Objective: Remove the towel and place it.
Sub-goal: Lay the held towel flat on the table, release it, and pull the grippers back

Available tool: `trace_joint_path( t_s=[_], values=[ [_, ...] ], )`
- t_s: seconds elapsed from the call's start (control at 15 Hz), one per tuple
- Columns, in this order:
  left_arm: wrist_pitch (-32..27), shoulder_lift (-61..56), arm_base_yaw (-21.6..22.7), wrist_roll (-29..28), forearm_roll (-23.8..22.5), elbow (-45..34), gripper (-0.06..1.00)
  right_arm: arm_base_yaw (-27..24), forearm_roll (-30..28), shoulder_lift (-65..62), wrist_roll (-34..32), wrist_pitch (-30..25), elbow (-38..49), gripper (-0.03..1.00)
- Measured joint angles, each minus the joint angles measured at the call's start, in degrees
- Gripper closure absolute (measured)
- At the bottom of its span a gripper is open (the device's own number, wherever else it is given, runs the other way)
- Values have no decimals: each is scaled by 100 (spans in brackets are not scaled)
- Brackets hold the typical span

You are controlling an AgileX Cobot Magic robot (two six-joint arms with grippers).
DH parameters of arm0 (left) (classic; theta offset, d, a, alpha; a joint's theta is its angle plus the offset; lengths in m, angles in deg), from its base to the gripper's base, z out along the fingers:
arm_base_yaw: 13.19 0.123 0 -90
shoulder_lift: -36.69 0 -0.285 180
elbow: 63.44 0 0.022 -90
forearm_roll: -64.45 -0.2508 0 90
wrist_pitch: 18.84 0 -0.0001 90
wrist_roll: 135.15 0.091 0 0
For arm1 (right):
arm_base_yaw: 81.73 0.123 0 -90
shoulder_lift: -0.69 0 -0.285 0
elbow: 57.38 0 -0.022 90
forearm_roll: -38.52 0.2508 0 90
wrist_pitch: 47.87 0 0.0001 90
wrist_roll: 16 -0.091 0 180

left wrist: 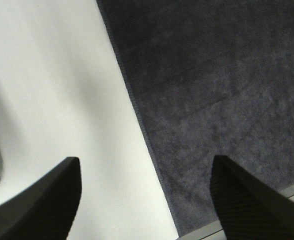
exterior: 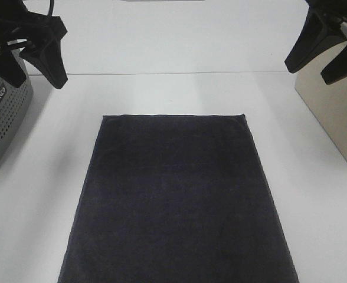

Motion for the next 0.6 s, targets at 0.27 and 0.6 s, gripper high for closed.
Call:
trace_joint_path(
  t_s=[0.27,0.6],
  values=[
    [218,138,453,132,138,6,19,0,-23,613,74,223,-97,29],
    [877,1112,493,298,372,52,13,0,-29,2257,-6,-34,-1541,24]
  ],
)
